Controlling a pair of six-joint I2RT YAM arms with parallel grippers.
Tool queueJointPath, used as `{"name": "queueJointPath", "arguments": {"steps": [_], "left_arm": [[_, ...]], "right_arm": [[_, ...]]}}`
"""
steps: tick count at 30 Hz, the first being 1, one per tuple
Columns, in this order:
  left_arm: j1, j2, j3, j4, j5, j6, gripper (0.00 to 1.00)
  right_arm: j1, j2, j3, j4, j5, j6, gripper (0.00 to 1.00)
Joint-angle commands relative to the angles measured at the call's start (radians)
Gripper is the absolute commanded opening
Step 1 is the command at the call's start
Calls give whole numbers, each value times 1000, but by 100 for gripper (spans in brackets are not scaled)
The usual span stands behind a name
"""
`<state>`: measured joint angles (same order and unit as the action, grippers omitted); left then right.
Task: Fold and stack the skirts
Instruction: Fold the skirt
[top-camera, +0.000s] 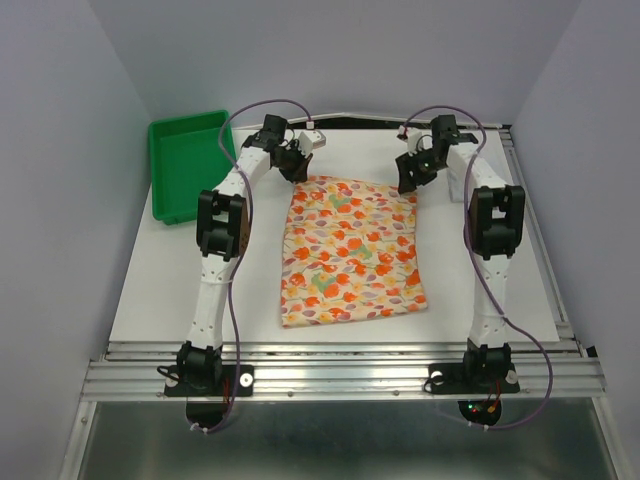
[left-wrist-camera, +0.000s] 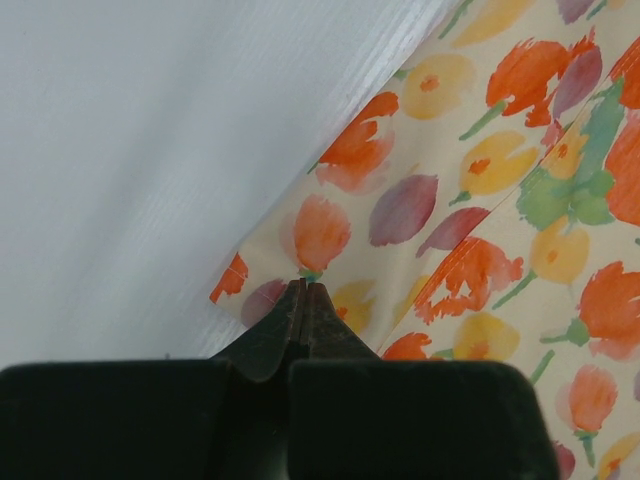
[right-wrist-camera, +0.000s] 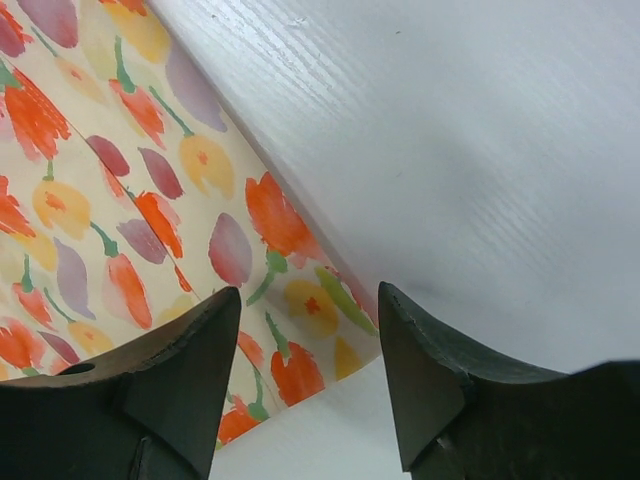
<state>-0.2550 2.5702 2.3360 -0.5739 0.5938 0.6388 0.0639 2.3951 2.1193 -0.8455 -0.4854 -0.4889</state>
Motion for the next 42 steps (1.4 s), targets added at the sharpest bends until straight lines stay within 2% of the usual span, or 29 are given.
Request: {"name": "queueJointPath", "arguments": {"steps": [1,6,19,22,23,24,25,27,28,31,40,42], "left_arm": [[5,-91,-7,-14,11,19,0],[5,-91,-4,-11,14,13,0],[5,-93,-4,-9,4,10,0],[5,-100,-9,-12,14,13,0],[5,-105,-12,-12,18,18,0],[6,-116,-18,-6,20,18,3],[7,-123,-24,0,23,19,13],[10,-143,-32,17,32,16,21],[11,-150,-32,22,38,19,31],[14,-166,-27,48,54,19,43],[14,-104,29,43,37,39,46],[14,-82,43,31,37,51,49]], "right_arm": [[-10,-42,63,54,-3,-26,63],[-10,27,97,5,27,-71,59],[-10,64,4,-61,24,-224,40],[-10,84,24,-89,31,-237,23],[-10,88,30,-92,31,-235,8],[-10,90,33,-93,31,-235,2],[-10,88,31,-87,31,-235,1],[-10,79,15,-76,27,-238,1],[-10,64,5,-70,25,-243,1],[-10,46,-27,-55,16,-263,1],[-1,32,-39,-49,24,-297,1],[8,33,-39,-47,27,-300,1]]}}
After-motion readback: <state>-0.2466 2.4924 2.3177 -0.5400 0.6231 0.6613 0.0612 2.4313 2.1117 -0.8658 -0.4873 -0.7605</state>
